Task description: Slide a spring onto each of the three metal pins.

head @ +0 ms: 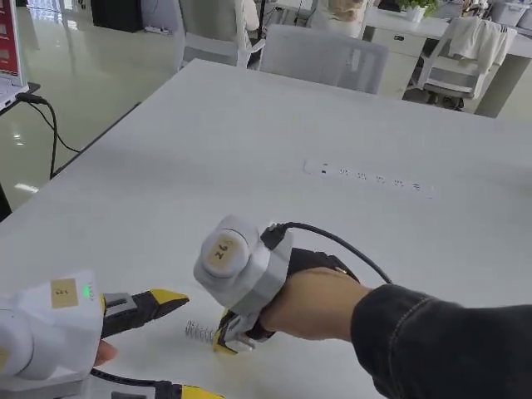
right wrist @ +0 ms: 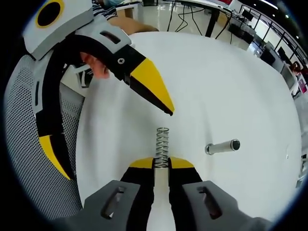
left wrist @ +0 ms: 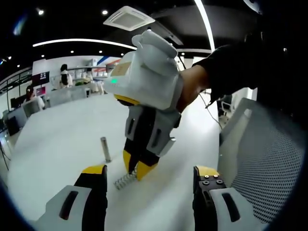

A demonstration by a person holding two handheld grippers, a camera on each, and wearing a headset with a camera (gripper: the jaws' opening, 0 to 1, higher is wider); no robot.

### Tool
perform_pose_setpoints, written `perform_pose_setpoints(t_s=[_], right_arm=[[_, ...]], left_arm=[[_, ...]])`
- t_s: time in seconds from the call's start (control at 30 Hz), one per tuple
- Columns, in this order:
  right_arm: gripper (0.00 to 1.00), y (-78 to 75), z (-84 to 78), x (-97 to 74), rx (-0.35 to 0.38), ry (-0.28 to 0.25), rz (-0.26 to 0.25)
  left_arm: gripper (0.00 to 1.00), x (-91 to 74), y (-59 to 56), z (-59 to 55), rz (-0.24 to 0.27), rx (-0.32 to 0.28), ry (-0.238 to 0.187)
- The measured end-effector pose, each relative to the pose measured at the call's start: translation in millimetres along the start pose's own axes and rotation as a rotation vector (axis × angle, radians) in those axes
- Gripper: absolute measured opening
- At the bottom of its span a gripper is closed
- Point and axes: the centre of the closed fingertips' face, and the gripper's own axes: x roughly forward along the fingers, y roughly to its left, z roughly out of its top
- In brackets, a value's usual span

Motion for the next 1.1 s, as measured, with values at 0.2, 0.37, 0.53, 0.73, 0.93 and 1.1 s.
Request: perform_pose_setpoints(t_s=[0.2,0.37,0.53,0.73,0.93,1.1], right_arm=[[0.07,6.7,0.7,-14.3,-0.010,0.004,0.021],[0.07,6.6,6.7,-34.7,-0.002,-0.014,0.045],[0.07,8.7,4.1,-47.7,-0.015,-0.011,0.059],[0.07,12.6,1.7,-58.3,-0.044,0.000,0.068],[0.07,20.8,-2.1,-67.2,-0.088,0.020,0.089],[0.07,27.2,-6.0,-71.1,-0.119,0.038,0.108]], left_arm=[[0.68,-1.9,1.9,0.6,0.005,0.001,-0.001],[0.68,0.3,1.4,2.5,-0.002,0.006,0.000],[0.67,2.3,-0.1,4.9,-0.011,0.014,-0.001],[0.63,3.5,-3.4,7.3,-0.028,0.032,0.000],[0.52,4.2,-6.5,11.8,-0.043,0.063,-0.005],[0.44,4.9,-9.1,13.7,-0.056,0.079,-0.007]])
